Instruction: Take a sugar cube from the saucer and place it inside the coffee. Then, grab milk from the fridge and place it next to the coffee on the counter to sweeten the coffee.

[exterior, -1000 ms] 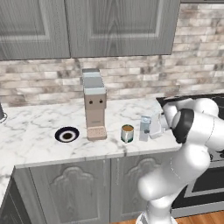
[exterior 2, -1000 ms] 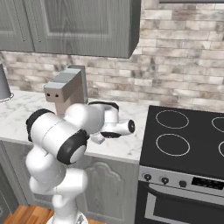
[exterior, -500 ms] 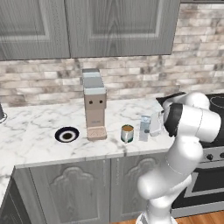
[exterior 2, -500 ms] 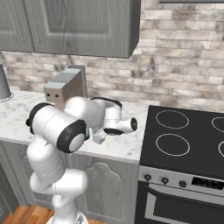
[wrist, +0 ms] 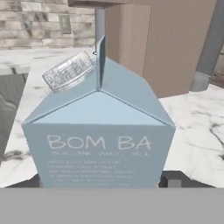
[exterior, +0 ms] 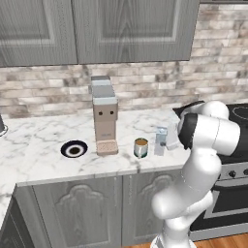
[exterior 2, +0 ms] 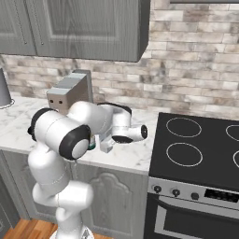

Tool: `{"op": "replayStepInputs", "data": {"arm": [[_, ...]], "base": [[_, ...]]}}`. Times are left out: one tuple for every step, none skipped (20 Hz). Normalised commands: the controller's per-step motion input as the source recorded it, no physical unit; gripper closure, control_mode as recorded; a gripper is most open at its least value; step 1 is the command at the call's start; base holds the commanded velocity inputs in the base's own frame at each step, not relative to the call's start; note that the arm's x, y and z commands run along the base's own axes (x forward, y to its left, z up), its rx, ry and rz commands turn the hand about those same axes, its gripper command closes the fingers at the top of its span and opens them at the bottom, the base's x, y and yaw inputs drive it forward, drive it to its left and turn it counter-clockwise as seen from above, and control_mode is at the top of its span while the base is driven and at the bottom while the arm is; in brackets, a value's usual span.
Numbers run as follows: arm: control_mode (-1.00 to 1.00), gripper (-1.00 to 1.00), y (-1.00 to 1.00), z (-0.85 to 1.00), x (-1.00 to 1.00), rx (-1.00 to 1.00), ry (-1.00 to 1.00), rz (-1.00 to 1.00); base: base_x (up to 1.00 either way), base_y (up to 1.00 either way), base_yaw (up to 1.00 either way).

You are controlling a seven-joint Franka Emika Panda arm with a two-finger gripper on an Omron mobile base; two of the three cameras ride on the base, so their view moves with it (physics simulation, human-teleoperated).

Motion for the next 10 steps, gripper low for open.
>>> {"op": "replayStepInputs", "data": {"arm": [[-1.00,-1.00,-0.11,0.00,-0.04,0.00,0.00,0.00],[-1.00,-1.00,-0.16,0.00,-0.19,0.00,0.00,0.00],[-1.00,-1.00,-0.19,0.00,-0.28,0.00,0.00,0.00],[-1.00,-1.00,-0.20,0.00,-0.34,0.00,0.00,0.00],[-1.00,-1.00,-0.20,0.00,-0.37,0.00,0.00,0.00],[-1.00,-1.00,-0.19,0.00,-0.39,0.00,0.00,0.00],[-1.00,-1.00,-0.20,0.00,-0.41,0.00,0.00,0.00],[-1.00,-1.00,-0.19,0.00,-0.49,0.00,-0.04,0.00],[-1.00,-1.00,-0.18,0.00,-0.50,0.00,-0.03,0.00],[-1.00,-1.00,-0.10,0.00,-0.52,0.00,-0.07,-0.05]], "base": [[0.00,0.00,0.00],[0.00,0.00,0.00],[0.00,0.00,0.00],[0.00,0.00,0.00],[0.00,0.00,0.00],[0.00,0.00,0.00],[0.00,0.00,0.00],[0.00,0.00,0.00],[0.00,0.00,0.00],[0.00,0.00,0.00]]}}
